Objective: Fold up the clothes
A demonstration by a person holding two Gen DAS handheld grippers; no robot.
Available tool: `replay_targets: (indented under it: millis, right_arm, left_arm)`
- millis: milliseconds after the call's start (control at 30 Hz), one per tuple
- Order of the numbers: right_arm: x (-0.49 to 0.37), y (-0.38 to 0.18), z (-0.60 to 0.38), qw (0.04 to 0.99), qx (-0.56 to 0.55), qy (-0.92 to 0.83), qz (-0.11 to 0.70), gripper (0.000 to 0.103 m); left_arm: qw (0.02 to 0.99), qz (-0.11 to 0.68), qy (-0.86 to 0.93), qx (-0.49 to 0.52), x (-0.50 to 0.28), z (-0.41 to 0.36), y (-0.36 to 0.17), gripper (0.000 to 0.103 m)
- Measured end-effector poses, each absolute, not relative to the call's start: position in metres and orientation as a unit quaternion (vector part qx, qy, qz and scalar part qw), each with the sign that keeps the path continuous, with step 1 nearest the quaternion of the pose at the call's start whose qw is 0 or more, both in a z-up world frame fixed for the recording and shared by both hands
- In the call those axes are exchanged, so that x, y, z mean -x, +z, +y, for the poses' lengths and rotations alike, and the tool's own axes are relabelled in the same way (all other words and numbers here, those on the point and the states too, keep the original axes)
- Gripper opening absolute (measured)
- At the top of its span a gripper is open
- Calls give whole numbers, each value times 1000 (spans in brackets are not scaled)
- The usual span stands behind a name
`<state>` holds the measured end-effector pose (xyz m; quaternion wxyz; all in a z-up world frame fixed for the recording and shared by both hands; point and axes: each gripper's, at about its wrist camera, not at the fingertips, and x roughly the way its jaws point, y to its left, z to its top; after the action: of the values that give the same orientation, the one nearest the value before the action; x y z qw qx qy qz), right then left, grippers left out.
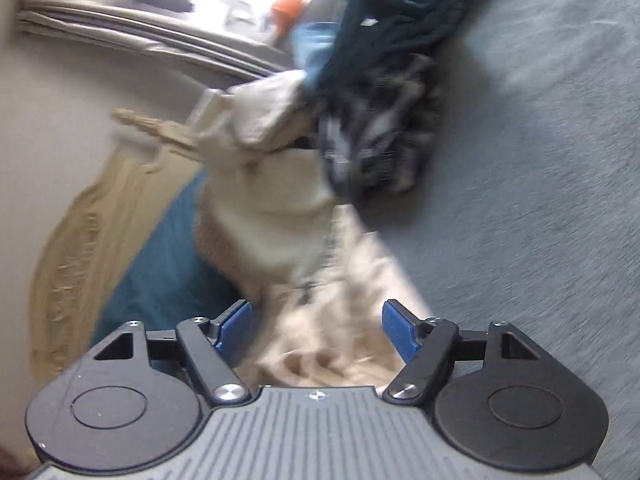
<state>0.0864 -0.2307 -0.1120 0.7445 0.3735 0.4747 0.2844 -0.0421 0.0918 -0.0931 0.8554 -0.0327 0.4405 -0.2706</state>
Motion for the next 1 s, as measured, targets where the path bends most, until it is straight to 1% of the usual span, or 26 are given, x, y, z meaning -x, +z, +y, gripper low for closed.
replay_targets:
  millis: [133,233,300,333,367,400,433,467,567,733,867,1000]
  right_arm:
    - [-120,-147,-202,720,-342,272,539,77]
    - [-130,-161,-176,705,-339,293,550,77]
    - [-124,-164,-161,720,-319,291,543,77]
    - [-120,-162,-156,733,-301,289,537,70]
    - [-117,-159,-152,745,-283,287,531,55]
    - [-114,-157,-153,753,-269,286,528,43]
    - [-112,-155,-157,754,-268,288,526,25]
    - [-109,-152,-164,755,-273,289,521,19]
    - [-92,-132,-197,771,-304,284,482,17]
    - [-56,-78,-276,814,-344,213,416,16]
    - [-7,-27,-341,862,-325,136,364,16]
    - [50,5,-380,898,-295,54,321,15]
  left_arm:
    - [852,451,-263,44,41,96,-98,77]
    - [852,454,-258,48,40,96,-99,78]
    - [852,454,-257,47,40,95,-98,78]
    - [852,454,-257,46,40,95,-98,78]
    - [850,458,-255,52,39,96,-97,78]
    - [848,462,-254,59,38,97,-96,78]
    - [844,468,-250,77,36,99,-95,78]
    - [841,471,-246,99,34,102,-93,78]
    - [835,458,-257,162,32,112,-84,78]
    - [824,435,-292,216,31,114,-78,78]
    - [814,435,-312,223,27,101,-83,78]
    - [805,441,-318,237,22,95,-91,78]
